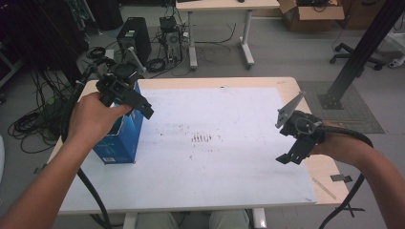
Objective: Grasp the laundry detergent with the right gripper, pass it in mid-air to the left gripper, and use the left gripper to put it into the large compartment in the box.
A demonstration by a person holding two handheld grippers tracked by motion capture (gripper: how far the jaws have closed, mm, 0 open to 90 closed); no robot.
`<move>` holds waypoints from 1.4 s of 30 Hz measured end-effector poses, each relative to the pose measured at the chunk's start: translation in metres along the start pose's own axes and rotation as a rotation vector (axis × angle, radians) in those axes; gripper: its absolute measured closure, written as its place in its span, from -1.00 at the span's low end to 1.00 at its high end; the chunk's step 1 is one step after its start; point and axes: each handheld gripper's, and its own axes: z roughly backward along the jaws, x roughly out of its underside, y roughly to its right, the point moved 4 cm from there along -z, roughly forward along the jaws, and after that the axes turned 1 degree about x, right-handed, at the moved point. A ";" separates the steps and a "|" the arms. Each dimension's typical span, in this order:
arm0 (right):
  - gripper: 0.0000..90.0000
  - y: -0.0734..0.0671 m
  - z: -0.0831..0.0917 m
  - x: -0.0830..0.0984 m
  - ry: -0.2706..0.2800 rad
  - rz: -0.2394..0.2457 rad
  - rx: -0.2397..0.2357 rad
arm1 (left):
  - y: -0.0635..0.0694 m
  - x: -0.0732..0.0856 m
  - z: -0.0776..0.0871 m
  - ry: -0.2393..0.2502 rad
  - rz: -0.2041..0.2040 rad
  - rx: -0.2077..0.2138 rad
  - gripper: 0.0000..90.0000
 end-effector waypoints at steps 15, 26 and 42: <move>-0.81 0.002 0.000 -0.004 -0.006 -0.008 -0.005 | 0.029 -0.012 -0.010 -0.028 -0.135 0.042 -0.79; -0.81 0.005 -0.003 -0.010 -0.010 -0.004 -0.012 | 0.048 -0.019 -0.018 -0.051 -0.259 0.057 -0.78; -0.81 0.008 -0.003 -0.015 -0.013 -0.001 -0.012 | 0.069 -0.026 -0.030 -0.121 -0.447 0.109 -0.78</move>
